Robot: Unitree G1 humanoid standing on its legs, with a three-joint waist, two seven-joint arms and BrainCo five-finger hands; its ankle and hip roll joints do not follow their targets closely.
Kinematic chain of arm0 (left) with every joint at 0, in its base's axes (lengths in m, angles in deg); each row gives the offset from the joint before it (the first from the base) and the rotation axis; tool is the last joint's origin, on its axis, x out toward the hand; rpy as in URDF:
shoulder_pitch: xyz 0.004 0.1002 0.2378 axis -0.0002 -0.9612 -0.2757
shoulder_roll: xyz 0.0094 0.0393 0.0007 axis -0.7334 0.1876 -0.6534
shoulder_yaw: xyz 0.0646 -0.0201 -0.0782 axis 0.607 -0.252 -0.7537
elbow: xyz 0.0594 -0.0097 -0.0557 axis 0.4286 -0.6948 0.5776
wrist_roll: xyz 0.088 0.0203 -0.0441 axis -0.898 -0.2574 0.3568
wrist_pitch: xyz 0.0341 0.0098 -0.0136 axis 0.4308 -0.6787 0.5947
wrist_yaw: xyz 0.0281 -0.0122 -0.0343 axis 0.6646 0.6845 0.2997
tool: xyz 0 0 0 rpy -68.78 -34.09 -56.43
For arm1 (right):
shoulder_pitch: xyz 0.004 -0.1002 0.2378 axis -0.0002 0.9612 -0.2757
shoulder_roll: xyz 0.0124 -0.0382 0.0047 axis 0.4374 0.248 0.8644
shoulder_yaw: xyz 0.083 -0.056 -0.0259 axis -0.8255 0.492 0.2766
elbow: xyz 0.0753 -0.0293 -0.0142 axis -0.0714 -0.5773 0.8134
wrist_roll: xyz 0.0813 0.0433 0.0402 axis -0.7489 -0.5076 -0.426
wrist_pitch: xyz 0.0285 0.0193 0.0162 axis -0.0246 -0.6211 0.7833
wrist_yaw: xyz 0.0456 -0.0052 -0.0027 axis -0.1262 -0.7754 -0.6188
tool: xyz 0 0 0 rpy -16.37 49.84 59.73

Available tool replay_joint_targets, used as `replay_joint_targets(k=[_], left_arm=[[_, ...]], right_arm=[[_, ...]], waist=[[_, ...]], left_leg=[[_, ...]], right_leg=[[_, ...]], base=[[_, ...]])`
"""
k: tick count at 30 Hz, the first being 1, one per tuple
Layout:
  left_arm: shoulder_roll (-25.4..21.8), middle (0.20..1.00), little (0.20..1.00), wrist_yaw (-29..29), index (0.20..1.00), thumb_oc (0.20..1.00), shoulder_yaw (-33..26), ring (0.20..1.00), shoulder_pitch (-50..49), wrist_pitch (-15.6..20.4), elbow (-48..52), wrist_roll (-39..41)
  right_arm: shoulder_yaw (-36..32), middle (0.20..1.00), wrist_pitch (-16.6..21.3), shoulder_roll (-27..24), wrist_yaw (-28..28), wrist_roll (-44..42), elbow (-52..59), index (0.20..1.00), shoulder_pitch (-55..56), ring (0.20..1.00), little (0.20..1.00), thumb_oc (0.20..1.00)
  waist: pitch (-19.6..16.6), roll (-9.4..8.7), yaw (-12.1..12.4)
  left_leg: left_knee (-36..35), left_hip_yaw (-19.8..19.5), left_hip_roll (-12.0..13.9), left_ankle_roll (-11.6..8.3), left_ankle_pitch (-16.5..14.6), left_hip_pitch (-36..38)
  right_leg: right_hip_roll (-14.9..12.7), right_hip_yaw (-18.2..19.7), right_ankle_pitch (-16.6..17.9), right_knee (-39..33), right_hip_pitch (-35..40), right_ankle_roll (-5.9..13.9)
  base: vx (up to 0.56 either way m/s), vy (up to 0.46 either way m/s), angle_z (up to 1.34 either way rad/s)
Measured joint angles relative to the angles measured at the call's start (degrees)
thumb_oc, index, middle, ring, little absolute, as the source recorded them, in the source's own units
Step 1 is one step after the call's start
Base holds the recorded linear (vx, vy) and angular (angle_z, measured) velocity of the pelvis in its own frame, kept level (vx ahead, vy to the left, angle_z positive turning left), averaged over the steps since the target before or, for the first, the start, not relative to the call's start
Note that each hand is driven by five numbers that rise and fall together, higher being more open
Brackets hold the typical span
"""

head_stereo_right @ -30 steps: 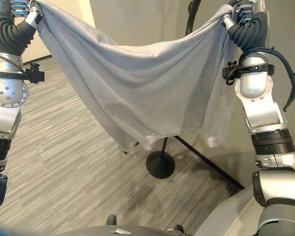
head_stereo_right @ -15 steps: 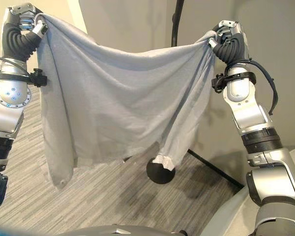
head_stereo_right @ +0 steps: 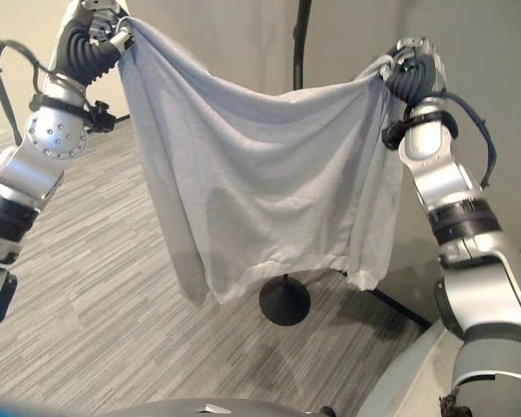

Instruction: Hang the clothes on the sofa on the clothes rack.

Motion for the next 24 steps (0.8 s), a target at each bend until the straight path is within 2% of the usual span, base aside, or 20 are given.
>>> replay_joint_targets(k=[3, 11, 12, 14, 22, 24], left_arm=[[0.17, 0.200, 0.200, -0.04, 0.200, 0.200, 4.38, 0.200, 4.78, -0.13, -4.59, 0.95], [1.14, 0.200, 0.200, 0.02, 0.200, 0.200, 5.04, 0.200, 6.26, -0.09, -5.63, 0.96], [1.69, 0.200, 0.200, 0.14, 0.200, 0.200, 5.95, 0.200, 6.92, -0.08, -6.96, 0.99], [3.86, 0.200, 0.200, 0.35, 0.200, 0.200, 12.10, 0.200, 12.10, -0.35, -14.37, 2.81], [4.11, 0.200, 0.200, 1.23, 0.200, 0.200, 13.77, 0.200, 15.35, -0.67, -18.14, 3.36], [5.80, 0.200, 0.200, 2.16, 0.200, 0.200, 16.26, 0.200, 22.61, -0.71, -26.70, 5.44]], right_arm=[[1.66, 0.200, -0.04, 0.12, 0.74, -0.89, -2.13, 0.200, -4.09, 0.200, 0.200, 0.200], [1.85, 0.200, -0.15, 0.07, 2.46, -2.57, -5.44, 0.200, -4.98, 0.200, 0.200, 0.200], [2.64, 0.200, -0.27, 0.14, 2.60, -2.63, -7.10, 0.200, -5.72, 0.200, 0.200, 0.200], [7.77, 0.200, -0.54, 0.50, 2.88, -3.84, -12.96, 0.200, -11.18, 0.200, 0.200, 0.200], [10.70, 0.200, -0.82, 1.26, 5.19, -8.90, -16.86, 0.200, -20.30, 0.200, 0.200, 0.200], [15.44, 0.200, -0.73, 2.35, 5.81, -11.27, -22.38, 0.200, -27.70, 0.200, 0.200, 0.200]], waist=[[-0.04, 0.14, -1.00], [-0.04, 0.19, -2.94], [-0.04, 0.19, -3.16], [-0.01, 0.29, -3.40], [0.28, 0.05, -3.89], [0.88, -0.83, -3.94]], left_leg=[[0.07, 1.10, 0.06, 0.01, 0.00, -1.39], [0.07, 2.48, 0.13, -0.30, -0.25, -1.70], [0.05, 2.50, 0.17, -0.32, -0.26, -1.74], [-0.20, 2.94, 0.22, -0.28, -0.22, -3.14], [0.06, 3.97, 0.94, -0.37, -0.29, -4.98], [0.07, 3.77, 1.14, -0.41, -0.31, -5.89]], right_leg=[[-0.01, 1.46, 0.33, 0.00, -2.50, 0.13], [0.04, 2.76, 0.69, 0.05, -3.78, -0.16], [0.05, 2.83, 0.67, 0.01, -3.82, -0.15], [0.04, 3.11, 0.65, 0.01, -5.50, 0.01], [0.86, 4.43, 1.29, 0.07, -8.35, -0.37], [1.07, 4.21, 1.37, 0.15, -9.06, -0.47]], base=[[0.04, 0.001, -0.20], [0.05, -0.006, -0.10], [0.00, -0.015, -0.05], [-0.01, -0.015, -0.09], [0.04, -0.028, -0.09], [0.02, -0.046, 0.02]])
